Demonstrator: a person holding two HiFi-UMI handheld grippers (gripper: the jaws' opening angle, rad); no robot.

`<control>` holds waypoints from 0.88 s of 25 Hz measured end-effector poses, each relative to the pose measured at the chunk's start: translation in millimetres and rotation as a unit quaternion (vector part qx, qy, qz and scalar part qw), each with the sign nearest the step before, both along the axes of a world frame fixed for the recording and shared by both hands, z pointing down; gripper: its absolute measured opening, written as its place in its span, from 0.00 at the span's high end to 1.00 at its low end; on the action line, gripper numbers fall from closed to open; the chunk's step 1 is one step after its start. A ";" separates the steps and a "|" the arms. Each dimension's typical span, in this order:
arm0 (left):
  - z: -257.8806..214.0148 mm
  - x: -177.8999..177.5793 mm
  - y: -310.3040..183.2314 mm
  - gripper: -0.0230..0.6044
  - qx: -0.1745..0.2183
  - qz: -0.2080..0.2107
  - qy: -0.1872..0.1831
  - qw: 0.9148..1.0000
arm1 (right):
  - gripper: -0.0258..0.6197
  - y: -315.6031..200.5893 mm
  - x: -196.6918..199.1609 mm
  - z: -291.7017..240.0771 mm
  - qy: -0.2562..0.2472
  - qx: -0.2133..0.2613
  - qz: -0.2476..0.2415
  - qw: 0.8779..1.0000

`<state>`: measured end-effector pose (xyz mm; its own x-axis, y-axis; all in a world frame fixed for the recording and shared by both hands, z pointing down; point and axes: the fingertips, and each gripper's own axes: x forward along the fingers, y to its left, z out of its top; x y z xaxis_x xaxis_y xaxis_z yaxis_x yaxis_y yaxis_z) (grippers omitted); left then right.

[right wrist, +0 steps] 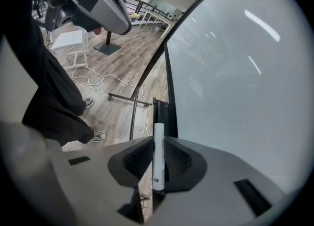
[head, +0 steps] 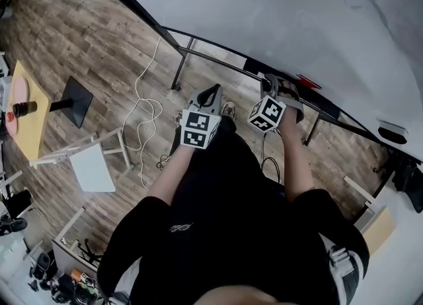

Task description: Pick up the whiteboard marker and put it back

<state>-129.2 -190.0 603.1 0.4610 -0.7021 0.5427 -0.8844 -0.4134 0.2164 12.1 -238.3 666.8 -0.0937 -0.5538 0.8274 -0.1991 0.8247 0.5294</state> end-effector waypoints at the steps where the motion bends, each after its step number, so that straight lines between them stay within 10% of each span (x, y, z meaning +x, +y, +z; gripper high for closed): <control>1: 0.7 -0.5 -0.2 0.95 -0.002 -0.001 0.000 1.000 | 0.87 -0.1 0.2 -0.1 0.000 0.000 0.000 1.000; 22: 2.0 -0.2 -3.7 0.95 -0.004 0.000 -0.003 1.000 | 0.87 -0.3 -0.1 3.0 -0.001 -0.007 -0.002 1.000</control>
<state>-129.3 -193.7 605.1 0.4572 -0.6986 0.5503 -0.8860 -0.4112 0.2142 12.0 -238.6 669.8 -0.0978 -0.5424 0.8344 -0.1968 0.8324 0.5180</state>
